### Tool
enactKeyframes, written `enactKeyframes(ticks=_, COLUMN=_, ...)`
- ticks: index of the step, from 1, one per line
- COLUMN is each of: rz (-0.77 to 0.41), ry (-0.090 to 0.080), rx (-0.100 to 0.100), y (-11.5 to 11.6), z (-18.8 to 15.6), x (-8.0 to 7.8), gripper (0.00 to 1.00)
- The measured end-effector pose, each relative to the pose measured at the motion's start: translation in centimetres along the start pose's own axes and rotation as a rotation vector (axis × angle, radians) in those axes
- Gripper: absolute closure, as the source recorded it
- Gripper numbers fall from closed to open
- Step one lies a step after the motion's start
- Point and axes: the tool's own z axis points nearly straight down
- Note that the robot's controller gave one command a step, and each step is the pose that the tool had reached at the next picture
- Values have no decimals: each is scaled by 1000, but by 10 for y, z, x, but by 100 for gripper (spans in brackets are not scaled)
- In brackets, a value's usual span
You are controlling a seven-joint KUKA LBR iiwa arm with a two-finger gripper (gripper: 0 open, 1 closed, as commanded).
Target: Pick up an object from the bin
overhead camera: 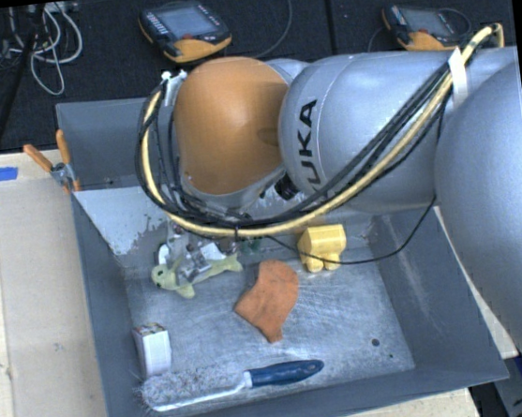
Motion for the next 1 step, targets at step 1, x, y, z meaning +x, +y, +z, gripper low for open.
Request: enactKeyframes(ticks=1, rz=14, ry=5, rx=0, y=-4, z=-53, x=1, gripper=100)
